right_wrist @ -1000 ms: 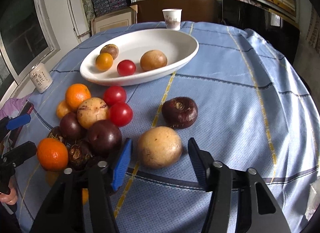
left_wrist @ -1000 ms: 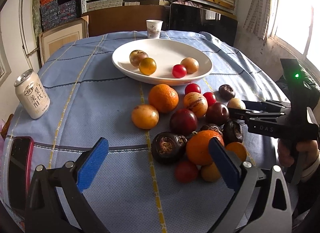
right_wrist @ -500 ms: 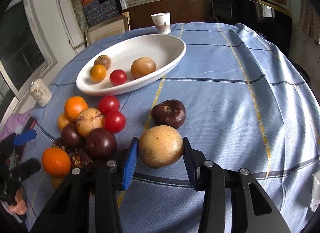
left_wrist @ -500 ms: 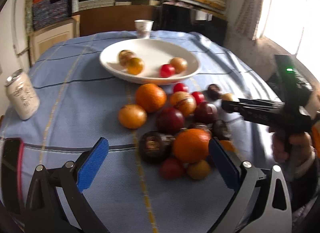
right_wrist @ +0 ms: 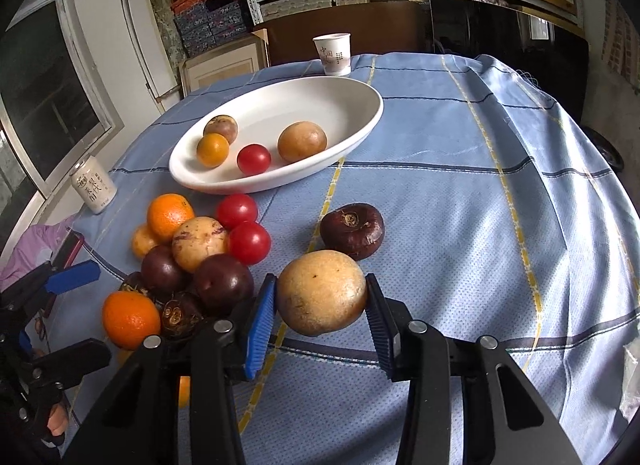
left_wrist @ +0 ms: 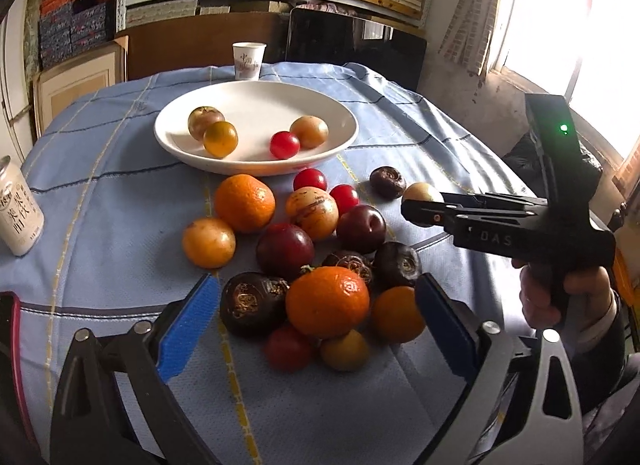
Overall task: Organize fruits
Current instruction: 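Grasp the pale tan fruit with the right tool while the left tool grasps a mandarin, then lower the tan fruit onto the white plate with the right tool while the left tool releases the mandarin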
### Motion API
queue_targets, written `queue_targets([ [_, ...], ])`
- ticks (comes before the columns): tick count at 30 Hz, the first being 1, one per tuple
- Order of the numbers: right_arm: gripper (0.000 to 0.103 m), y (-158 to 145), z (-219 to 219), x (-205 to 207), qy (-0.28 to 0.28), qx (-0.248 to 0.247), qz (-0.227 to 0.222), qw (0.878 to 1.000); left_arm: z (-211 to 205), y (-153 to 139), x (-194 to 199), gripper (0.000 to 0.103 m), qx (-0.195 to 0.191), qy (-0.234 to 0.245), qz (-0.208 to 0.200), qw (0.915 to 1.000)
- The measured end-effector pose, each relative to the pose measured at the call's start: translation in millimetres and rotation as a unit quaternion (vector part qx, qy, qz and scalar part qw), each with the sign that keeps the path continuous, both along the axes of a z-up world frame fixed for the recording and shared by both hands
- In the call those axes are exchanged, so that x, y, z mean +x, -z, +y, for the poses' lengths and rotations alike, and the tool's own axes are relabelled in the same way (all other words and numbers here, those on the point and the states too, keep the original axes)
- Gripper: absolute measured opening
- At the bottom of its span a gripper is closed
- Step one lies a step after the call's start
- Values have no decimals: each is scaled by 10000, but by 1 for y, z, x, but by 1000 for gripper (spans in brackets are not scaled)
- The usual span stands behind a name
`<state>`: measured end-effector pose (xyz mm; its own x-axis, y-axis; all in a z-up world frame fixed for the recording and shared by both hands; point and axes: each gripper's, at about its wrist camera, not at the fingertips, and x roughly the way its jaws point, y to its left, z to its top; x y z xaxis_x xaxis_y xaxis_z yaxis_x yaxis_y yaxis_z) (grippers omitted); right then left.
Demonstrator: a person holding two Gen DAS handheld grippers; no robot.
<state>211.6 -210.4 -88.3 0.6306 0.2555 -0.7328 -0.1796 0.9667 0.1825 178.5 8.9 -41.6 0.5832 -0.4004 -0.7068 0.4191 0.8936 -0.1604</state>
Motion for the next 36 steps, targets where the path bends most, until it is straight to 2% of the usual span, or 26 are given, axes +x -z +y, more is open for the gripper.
queue_targets([
  [1, 44, 0, -1, 0, 9, 26, 21, 10000, -1, 1, 1, 82, -8, 16, 44, 10000],
  [4, 44, 0, -2, 0, 8, 59, 33, 10000, -6, 8, 7, 72, 19, 60, 247, 9997],
  [11, 44, -4, -1, -4, -12, 12, -49, 10000, -7, 12, 7, 62, 68, 46, 306, 9995],
  [13, 44, -3, 0, -4, -13, -7, -43, 10000, -7, 13, 7, 49, 29, 111, 338, 9994],
  [18, 44, -3, -1, -4, -9, 2, -51, 10000, -13, 14, 5, 48, 213, 179, 304, 9992],
  [25, 44, -3, -1, -4, -17, -42, -57, 10000, -13, 14, 5, 47, 254, 161, 290, 9991],
  [36, 44, -4, -1, -7, -29, 41, -131, 9999, -4, 11, 5, 46, -9, 71, 348, 9994],
])
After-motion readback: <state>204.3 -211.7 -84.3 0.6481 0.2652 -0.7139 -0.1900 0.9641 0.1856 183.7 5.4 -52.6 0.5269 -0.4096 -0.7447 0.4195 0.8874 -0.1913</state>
